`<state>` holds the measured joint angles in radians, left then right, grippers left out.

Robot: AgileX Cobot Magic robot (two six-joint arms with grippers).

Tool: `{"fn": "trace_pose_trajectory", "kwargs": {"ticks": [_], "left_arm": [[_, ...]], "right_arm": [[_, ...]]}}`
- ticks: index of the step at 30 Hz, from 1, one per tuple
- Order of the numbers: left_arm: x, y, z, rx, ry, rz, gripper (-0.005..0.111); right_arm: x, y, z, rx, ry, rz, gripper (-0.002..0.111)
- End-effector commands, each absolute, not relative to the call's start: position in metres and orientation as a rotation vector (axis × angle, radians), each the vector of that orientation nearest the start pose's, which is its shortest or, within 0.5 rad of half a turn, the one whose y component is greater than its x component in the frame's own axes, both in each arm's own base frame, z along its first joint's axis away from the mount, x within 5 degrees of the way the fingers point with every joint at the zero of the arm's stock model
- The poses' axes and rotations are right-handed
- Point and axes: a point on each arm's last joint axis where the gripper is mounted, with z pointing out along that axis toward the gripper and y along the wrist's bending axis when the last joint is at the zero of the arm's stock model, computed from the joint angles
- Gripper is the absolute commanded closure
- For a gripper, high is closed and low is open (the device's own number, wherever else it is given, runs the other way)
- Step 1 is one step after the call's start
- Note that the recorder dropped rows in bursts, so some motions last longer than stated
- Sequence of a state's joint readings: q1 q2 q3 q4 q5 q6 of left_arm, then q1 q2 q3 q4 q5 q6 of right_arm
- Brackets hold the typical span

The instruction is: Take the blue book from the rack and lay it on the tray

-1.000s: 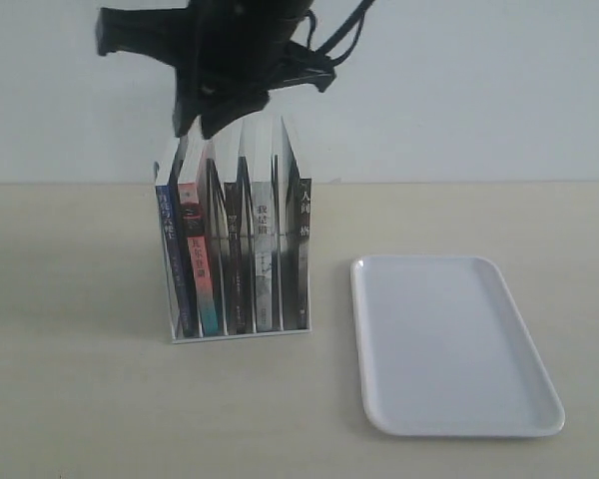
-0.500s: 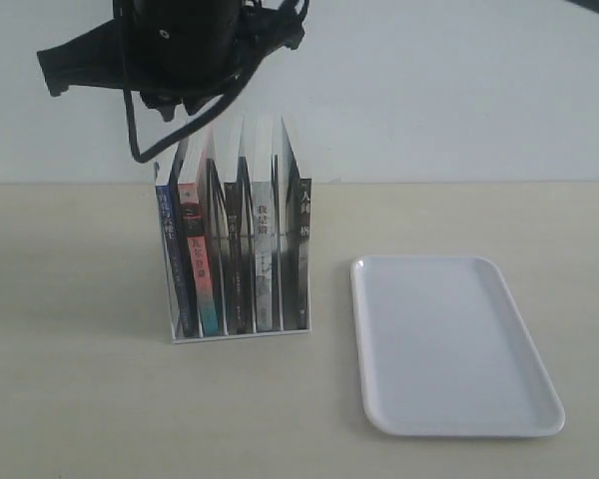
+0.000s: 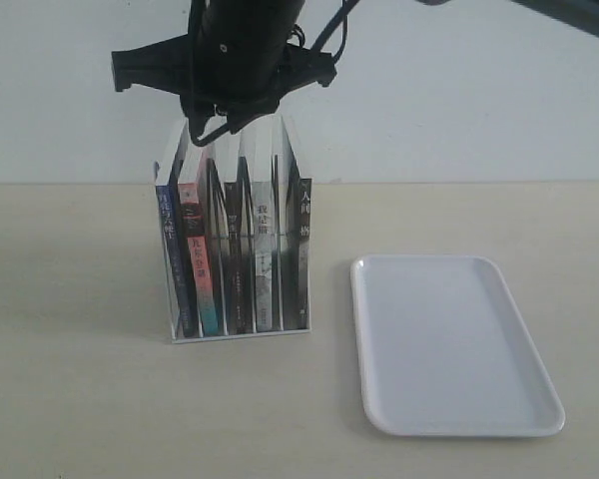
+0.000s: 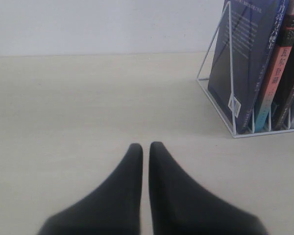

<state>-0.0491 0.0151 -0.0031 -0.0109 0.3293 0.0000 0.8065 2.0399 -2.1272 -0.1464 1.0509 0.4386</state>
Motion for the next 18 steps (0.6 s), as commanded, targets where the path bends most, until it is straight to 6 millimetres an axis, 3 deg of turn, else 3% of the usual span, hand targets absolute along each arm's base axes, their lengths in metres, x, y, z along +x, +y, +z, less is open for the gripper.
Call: {"fn": "trace_pose_trajectory", "kwargs": {"ticks": [1, 8, 18], "left_arm": [[0.055, -0.003, 0.184, 0.041, 1.806, -0.038, 0.103], [0.055, -0.003, 0.184, 0.041, 1.806, -0.038, 0.103], [0.055, -0.003, 0.184, 0.041, 1.806, -0.038, 0.103]], "right_arm": [[0.332, 0.328, 0.350, -0.488, 2.411, 0.355, 0.063], [0.338, 0.333, 0.330, -0.497, 2.456, 0.308, 0.082], [0.343, 0.335, 0.319, -0.510, 2.459, 0.251, 0.082]]}}
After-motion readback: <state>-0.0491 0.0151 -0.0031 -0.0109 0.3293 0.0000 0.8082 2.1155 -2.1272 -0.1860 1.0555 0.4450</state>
